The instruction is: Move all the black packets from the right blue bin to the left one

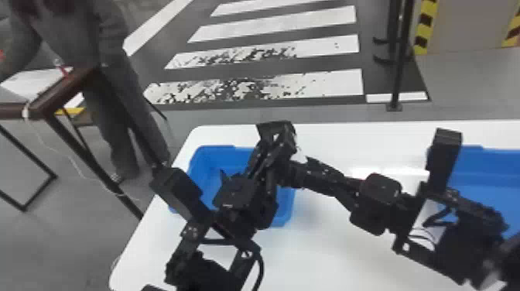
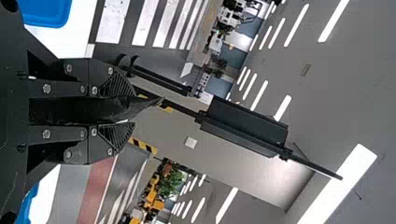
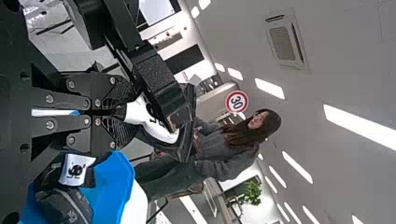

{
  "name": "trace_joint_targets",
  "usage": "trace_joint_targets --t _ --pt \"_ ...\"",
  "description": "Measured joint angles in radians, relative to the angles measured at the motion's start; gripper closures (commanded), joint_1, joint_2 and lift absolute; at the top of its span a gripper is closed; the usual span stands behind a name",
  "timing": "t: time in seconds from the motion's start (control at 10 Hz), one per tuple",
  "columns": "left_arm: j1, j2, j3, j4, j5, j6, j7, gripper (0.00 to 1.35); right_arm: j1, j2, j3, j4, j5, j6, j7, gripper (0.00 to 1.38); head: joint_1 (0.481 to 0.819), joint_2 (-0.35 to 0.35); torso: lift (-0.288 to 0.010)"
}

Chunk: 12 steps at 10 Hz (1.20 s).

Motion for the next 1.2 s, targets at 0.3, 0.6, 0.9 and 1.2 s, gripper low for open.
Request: trace_joint_targets --t 0.3,0.6,0.9,1.2 --pt "-0.024 0.007 0.0 0.021 -0.044 -0.054 0.029 1.22 -0.004 0.004 -0.007 0.02 -0.031 -0.016 -0.007 0.13 0.695 0.308 -0.14" --pt "-0.195 0.008 0.021 0.374 -0.231 -0.284 0.083 1.21 0.065 0.011 -0.118 0.031 -0.024 -0.016 -0.005 0.09 0.695 0.286 -0.14" --pt "-0.337 0.01 0.071 0.727 -0.43 -0.499 0.162 0.05 0.088 0.014 -0.214 0.024 0.009 -0.015 0.002 0.09 0.695 0.277 -0.14" --pt "-0.264 0.002 0.131 0.71 -0.447 -0.596 0.088 0.11 0.121 0.022 -0.329 -0.005 0.089 0.018 -0.005 0.09 0.695 0.248 -0.14"
